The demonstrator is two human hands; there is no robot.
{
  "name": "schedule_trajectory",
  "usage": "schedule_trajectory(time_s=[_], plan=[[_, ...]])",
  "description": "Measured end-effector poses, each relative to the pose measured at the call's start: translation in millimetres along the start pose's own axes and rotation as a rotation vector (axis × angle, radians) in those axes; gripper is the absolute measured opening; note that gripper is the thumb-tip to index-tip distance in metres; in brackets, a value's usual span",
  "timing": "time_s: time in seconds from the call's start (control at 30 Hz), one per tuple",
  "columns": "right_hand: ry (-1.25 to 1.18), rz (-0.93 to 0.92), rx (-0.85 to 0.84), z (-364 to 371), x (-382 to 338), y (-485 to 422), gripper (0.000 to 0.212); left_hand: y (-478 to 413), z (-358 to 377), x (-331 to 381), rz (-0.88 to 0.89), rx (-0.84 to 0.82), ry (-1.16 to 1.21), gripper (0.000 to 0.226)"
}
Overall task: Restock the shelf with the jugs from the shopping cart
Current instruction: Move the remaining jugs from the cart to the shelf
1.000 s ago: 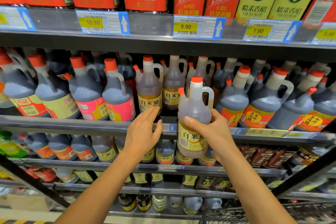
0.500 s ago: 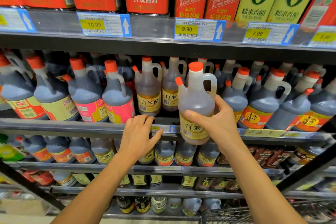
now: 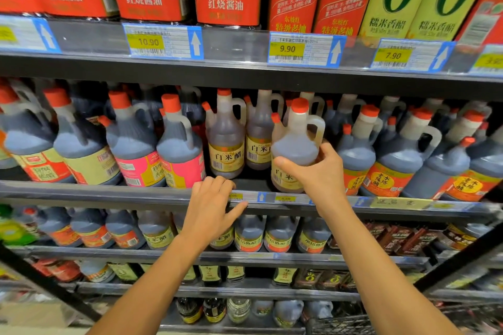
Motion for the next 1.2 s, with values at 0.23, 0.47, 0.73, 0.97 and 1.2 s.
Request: schedule_trajectory(time_s=[0.23, 0.47, 0.73, 0.97, 1.2], plan=[[-0.006, 0.106, 0.09, -2, 30, -4, 0.067, -1, 1, -1, 0.013, 0.002, 0.036, 0.041], [0.03, 0.126, 0.034, 4, 35, 3, 0.063, -2, 2, 0, 0.003, -0.011, 0.042, 0.041], [0.169, 0.042, -0.006, 7, 38, 20, 0.063, 1, 1, 1, -0.014, -0.067, 0.036, 0.039], [0.748, -0.051, -0.154, -7, 20, 65, 0.052, 8, -28, 7, 0.003, -0.159, 0.237, 0.034], [1.181, 0.012, -0.344, -23, 35, 160, 0.036, 76, -51, 45, 0.141, -0.245, 0.185, 0.023]])
Point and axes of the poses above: each hand's wrist, its own y-axis away from the middle knuckle, its own z-axis out of the palm, x = y × z, the point moved 6 cm from there along -y, towards the middle knuckle, and after that the axes turned 4 degrees about -x, right-handed, at the moved point
